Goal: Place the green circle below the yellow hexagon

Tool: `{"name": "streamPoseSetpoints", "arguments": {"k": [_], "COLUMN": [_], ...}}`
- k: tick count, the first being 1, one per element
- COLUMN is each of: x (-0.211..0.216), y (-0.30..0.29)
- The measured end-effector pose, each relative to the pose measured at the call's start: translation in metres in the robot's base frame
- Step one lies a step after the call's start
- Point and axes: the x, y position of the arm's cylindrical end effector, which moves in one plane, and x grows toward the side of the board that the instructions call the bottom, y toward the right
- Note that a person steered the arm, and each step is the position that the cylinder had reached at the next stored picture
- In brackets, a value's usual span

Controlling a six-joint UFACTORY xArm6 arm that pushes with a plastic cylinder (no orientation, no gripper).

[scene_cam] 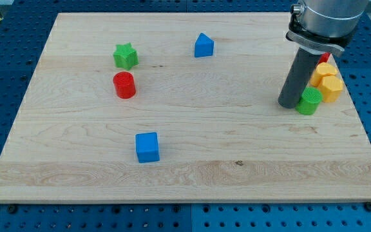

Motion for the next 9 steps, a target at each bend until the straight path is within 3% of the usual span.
{"name": "streamPoseSetpoints", "arguments": {"k": [1, 4, 9], "x": [-0.005, -0.013, 0.001], "y": [-0.016, 0.026, 0.034]}}
